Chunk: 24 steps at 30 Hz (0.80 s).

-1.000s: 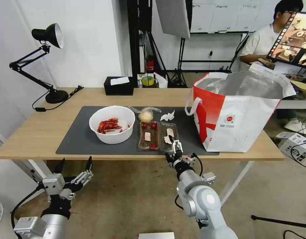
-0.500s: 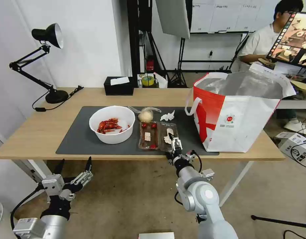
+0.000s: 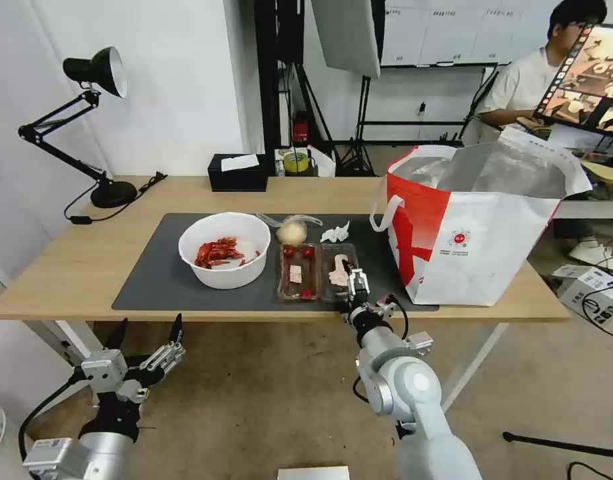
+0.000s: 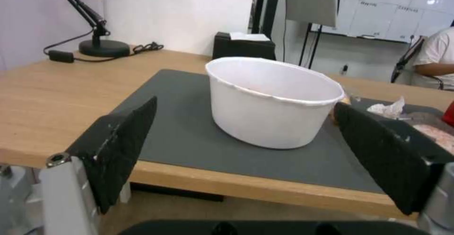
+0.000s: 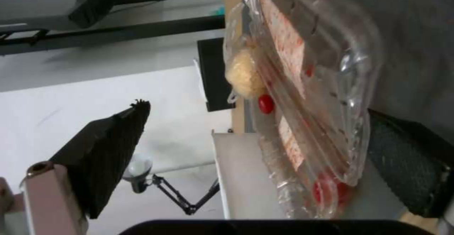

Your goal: Pick up the trash from the table and place it into the takeout bag.

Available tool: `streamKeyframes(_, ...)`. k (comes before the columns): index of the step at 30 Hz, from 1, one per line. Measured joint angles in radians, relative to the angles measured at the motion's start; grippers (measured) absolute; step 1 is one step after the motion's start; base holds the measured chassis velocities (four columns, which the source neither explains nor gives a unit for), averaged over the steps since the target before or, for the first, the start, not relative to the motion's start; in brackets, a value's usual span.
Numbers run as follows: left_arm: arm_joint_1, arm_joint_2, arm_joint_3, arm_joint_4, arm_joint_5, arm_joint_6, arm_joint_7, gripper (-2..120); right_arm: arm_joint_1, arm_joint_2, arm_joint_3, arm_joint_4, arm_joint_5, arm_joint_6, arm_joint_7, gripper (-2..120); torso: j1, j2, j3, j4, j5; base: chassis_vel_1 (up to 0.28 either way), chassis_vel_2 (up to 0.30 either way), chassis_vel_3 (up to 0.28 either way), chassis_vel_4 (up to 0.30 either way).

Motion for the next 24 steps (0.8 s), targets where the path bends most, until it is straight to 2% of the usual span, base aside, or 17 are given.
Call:
streamKeyframes(18,0.009,0.002,-0.008,-0.015,-0.002,-0.001,-0.001,100,-0.006,-0.003,-0.016,0.086,-0.019,-0.009,0.012,100,0.0,0.0,0.0,0.0,-0.0001,0.0,0.0,0.0,0.0)
streamKeyframes(24,0.017,0.004,-0.022,-0.023,-0.006,-0.002,-0.002,100,0.039,-0.014,-0.052,0.083,-0.029,-0.026,0.037,100,0.0,0.0,0.0,0.0,-0.0001,0.0,0.0,0.0,0.0)
